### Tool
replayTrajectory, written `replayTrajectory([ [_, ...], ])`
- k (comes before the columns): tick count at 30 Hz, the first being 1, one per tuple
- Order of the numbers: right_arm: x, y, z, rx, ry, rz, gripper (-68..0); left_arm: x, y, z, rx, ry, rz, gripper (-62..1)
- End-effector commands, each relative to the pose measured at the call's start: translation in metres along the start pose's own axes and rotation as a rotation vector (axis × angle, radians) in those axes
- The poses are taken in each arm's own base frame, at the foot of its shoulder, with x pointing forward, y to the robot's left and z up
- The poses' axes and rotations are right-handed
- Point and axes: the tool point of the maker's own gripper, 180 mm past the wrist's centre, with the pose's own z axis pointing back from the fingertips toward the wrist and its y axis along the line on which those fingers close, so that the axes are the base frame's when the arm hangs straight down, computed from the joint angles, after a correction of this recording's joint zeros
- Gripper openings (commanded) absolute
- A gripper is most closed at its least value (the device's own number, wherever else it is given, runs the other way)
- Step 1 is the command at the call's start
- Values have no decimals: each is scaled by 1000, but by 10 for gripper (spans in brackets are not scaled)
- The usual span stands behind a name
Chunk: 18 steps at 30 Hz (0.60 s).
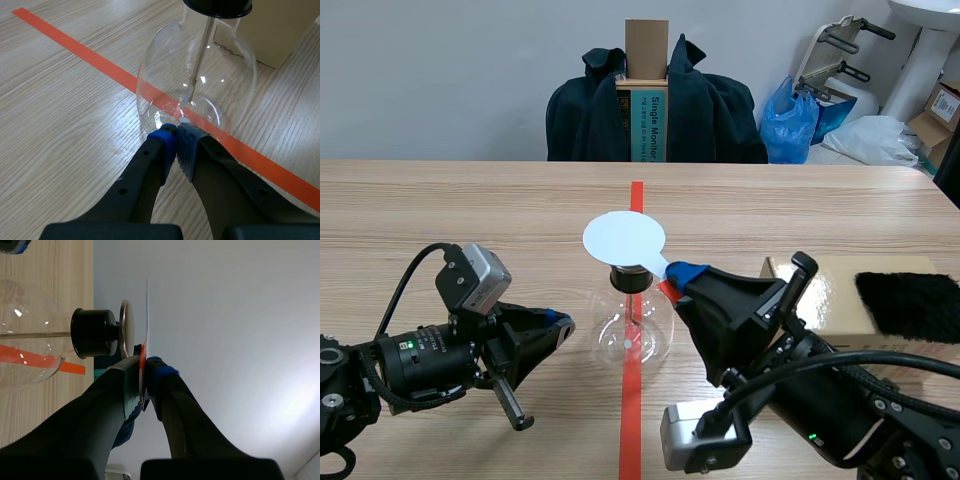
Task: Do the electroscope experiment.
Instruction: 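Move the plate toward and away from the electroscope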
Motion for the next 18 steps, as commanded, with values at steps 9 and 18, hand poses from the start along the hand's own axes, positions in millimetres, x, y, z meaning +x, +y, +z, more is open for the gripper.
replayTrajectory([
  [9,-25,-9,-1,-27,110,26,-668,13,2,0,-2,-42,-4,-591],
  [18,-55,-7,9,-17,289,22,-668,13,2,0,-2,-41,-4,-590],
])
